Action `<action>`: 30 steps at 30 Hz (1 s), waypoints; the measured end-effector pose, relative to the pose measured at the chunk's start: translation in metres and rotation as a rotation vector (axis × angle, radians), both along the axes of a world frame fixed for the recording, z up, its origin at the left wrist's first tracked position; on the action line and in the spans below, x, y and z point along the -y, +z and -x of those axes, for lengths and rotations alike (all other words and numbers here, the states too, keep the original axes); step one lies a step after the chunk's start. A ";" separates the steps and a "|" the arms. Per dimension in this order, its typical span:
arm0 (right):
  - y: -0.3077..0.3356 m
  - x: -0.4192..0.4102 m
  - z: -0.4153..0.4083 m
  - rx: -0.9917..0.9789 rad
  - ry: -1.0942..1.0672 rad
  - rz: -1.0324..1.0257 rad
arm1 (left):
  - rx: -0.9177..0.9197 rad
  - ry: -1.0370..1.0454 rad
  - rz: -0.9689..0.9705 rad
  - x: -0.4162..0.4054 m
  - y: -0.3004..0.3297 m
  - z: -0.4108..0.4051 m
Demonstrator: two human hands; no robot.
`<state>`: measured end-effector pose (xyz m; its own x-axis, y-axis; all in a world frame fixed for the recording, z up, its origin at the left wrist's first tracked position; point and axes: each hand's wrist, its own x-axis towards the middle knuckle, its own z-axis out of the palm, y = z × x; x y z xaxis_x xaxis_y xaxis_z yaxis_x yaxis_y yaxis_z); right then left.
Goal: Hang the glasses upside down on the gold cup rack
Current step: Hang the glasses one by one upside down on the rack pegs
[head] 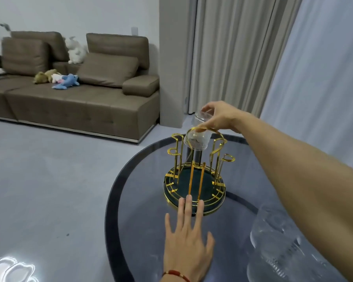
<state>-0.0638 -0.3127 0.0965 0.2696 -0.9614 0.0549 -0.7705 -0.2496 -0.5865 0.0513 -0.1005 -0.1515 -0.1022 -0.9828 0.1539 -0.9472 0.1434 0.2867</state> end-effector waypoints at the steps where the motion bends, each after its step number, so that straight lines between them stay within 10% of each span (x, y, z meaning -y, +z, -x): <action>1: -0.003 0.004 -0.001 -0.033 0.044 -0.036 | -0.001 0.001 -0.002 0.001 0.000 0.000; 18: -0.023 0.016 0.013 0.094 0.167 -0.360 | 0.013 0.026 -0.032 0.005 -0.004 0.002; 23: -0.026 -0.028 0.040 0.268 -0.079 -0.042 | 0.015 0.031 -0.011 0.002 -0.003 0.002; 30: -0.059 -0.162 0.083 -0.042 -0.176 0.344 | 0.026 0.042 -0.015 -0.007 0.009 0.003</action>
<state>-0.1468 -0.1511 0.0379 0.1113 -0.9204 0.3747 -0.8404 -0.2884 -0.4589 0.0485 -0.0934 -0.1420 -0.0642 -0.9884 0.1373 -0.9597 0.0989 0.2632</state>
